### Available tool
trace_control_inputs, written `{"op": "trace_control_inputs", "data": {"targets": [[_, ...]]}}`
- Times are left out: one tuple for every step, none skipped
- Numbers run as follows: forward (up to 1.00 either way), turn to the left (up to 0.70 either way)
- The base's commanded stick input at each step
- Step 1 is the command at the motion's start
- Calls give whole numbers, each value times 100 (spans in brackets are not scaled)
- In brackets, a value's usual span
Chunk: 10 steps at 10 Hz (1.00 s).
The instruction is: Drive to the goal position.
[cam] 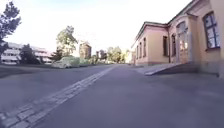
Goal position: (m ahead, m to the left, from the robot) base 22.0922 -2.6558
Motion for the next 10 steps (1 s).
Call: {"op": "trace_control_inputs", "data": {"targets": [[50,-20],[50,-42],[50,-50],[50,-50],[50,-50],[50,-50],[50,-50],[50,-50],[50,-50],[50,-4]]}}
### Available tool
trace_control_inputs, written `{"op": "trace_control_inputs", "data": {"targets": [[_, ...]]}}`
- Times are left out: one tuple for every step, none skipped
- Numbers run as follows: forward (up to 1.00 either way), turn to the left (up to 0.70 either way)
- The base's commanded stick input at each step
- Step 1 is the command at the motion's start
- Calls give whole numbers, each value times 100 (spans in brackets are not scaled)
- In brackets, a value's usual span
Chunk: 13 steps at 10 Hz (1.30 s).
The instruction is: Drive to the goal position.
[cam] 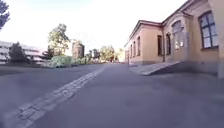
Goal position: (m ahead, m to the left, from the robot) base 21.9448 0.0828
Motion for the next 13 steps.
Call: {"op": "trace_control_inputs", "data": {"targets": [[50,0],[50,0],[50,0],[50,0],[50,0],[50,0],[50,0],[50,-7],[50,-50],[50,-50],[50,-50],[50,-17],[50,0]]}}
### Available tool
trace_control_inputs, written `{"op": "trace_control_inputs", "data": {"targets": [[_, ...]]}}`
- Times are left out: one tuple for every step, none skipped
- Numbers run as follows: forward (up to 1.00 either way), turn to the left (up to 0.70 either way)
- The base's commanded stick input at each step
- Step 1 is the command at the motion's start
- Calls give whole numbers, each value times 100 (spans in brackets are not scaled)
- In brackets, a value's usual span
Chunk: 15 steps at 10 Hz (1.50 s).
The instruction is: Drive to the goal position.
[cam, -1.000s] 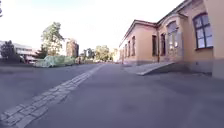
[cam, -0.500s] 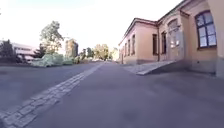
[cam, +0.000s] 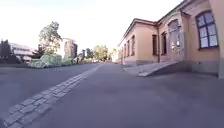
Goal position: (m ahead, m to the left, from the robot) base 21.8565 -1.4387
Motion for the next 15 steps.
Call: {"op": "trace_control_inputs", "data": {"targets": [[50,0],[50,0],[50,0],[50,0],[50,0],[50,0],[50,0],[50,0],[50,0],[50,0],[50,0],[50,0],[50,0],[50,0],[50,0]]}}
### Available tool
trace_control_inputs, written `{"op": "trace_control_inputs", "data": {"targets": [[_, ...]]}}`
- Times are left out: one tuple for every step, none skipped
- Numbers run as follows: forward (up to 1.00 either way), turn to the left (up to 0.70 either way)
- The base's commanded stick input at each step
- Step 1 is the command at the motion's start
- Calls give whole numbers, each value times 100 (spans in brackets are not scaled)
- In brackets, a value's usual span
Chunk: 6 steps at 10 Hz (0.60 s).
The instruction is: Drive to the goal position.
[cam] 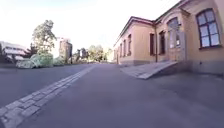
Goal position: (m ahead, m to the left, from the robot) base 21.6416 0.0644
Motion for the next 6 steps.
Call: {"op": "trace_control_inputs", "data": {"targets": [[50,0],[50,0],[50,0],[50,0],[50,0],[50,0]]}}
